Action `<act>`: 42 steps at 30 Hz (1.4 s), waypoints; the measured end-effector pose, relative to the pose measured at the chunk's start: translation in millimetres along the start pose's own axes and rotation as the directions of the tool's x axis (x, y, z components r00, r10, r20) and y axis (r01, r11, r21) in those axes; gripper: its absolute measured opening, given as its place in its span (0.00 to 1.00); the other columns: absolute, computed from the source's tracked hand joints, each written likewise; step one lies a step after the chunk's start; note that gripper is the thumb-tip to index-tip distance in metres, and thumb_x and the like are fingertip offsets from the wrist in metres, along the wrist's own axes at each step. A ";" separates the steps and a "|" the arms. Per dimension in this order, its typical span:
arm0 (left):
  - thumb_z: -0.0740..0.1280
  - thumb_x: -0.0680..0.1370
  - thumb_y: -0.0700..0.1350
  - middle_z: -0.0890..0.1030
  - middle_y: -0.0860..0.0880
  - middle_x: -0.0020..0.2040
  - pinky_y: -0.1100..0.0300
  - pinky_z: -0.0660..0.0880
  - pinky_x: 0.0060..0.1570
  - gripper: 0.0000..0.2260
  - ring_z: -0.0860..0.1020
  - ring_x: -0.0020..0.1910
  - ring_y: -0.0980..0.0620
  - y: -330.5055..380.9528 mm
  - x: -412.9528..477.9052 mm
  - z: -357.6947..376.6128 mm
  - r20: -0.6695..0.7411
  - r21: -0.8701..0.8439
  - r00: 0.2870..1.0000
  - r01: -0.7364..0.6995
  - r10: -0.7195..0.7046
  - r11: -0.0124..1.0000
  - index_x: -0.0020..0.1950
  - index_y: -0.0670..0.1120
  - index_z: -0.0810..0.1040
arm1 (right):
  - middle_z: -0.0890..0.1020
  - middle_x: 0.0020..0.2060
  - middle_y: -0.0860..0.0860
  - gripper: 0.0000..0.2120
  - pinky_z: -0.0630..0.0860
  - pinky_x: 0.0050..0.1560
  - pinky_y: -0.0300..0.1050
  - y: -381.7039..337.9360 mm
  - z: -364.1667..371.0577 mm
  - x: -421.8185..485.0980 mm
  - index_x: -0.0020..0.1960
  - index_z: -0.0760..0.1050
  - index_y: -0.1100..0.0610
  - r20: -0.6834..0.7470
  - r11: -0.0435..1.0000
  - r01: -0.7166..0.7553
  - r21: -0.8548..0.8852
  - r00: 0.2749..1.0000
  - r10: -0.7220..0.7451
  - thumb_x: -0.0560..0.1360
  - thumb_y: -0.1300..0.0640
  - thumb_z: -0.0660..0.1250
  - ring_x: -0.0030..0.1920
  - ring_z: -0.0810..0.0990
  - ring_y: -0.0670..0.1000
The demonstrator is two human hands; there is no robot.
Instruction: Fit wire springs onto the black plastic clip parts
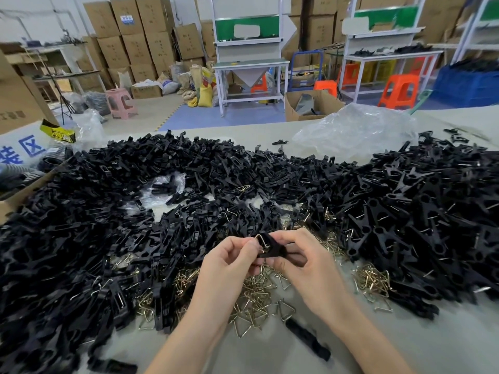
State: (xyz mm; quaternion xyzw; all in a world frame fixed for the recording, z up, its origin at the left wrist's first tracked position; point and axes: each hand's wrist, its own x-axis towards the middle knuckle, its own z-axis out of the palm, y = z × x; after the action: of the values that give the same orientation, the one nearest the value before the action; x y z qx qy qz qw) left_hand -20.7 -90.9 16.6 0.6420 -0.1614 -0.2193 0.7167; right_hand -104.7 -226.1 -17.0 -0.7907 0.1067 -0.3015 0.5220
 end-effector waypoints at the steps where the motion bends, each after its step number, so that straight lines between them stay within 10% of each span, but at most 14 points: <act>1: 0.70 0.79 0.43 0.84 0.48 0.39 0.61 0.80 0.42 0.06 0.80 0.37 0.55 -0.3 -0.6 1.3 -0.007 -0.010 1.000 0.005 -0.005 1.000 0.43 0.44 0.83 | 0.80 0.53 0.41 0.22 0.80 0.56 0.41 -0.6 -0.3 0.0 0.57 0.78 0.34 -0.005 1.000 0.010 -0.009 1.000 -0.010 0.73 0.59 0.77 0.55 0.83 0.45; 7: 0.71 0.78 0.46 0.84 0.50 0.40 0.59 0.79 0.45 0.08 0.80 0.39 0.56 -0.2 -3.7 4.6 -0.054 -0.090 0.998 0.032 -0.037 0.995 0.39 0.50 0.85 | 0.77 0.52 0.37 0.22 0.74 0.54 0.28 -9.4 -2.9 -4.4 0.57 0.76 0.33 -0.014 0.976 0.091 -0.198 0.995 -0.096 0.73 0.56 0.77 0.55 0.80 0.40; 19: 0.69 0.79 0.41 0.80 0.47 0.38 0.58 0.79 0.42 0.12 0.80 0.39 0.53 5.4 -5.4 2.6 0.156 -0.039 0.979 0.137 -0.129 0.990 0.36 0.50 0.82 | 0.77 0.51 0.37 0.18 0.78 0.54 0.38 -12.1 -6.2 -6.8 0.60 0.78 0.40 -0.007 0.971 0.078 -0.225 0.997 -0.082 0.75 0.57 0.75 0.53 0.81 0.41; 33: 0.68 0.74 0.42 0.81 0.37 0.47 0.49 0.80 0.44 0.21 0.82 0.44 0.43 15.2 -11.5 -6.9 0.491 0.026 0.826 0.303 -0.276 0.953 0.66 0.43 0.74 | 0.78 0.56 0.28 0.29 0.67 0.62 0.30 -23.9 -2.6 -11.6 0.58 0.78 0.34 0.144 0.948 0.223 -0.228 0.970 -0.194 0.72 0.68 0.72 0.63 0.74 0.43; 37: 0.70 0.75 0.46 0.82 0.39 0.48 0.52 0.81 0.44 0.16 0.81 0.45 0.44 14.8 -12.7 -4.7 0.538 -0.003 0.812 0.271 -0.226 0.963 0.63 0.50 0.81 | 0.79 0.57 0.31 0.22 0.70 0.62 0.32 -28.4 -0.5 -11.4 0.56 0.77 0.28 0.128 0.941 0.278 -0.194 0.958 -0.256 0.74 0.56 0.70 0.65 0.73 0.45; 42: 0.67 0.77 0.43 0.85 0.40 0.52 0.57 0.81 0.44 0.08 0.84 0.48 0.48 14.2 -13.3 -1.1 0.485 -0.027 0.862 0.186 -0.150 0.982 0.54 0.46 0.84 | 0.70 0.65 0.31 0.29 0.79 0.53 0.34 -23.1 -2.1 -12.9 0.55 0.81 0.31 0.108 0.980 0.155 -0.127 0.984 -0.141 0.74 0.67 0.74 0.66 0.72 0.44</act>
State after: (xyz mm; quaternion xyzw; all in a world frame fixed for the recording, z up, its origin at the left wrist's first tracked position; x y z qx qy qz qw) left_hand -30.0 -82.0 31.2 0.5524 -0.2693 -0.4391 0.6554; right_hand -119.5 -211.5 -0.5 -0.8438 0.0419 -0.2923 0.4482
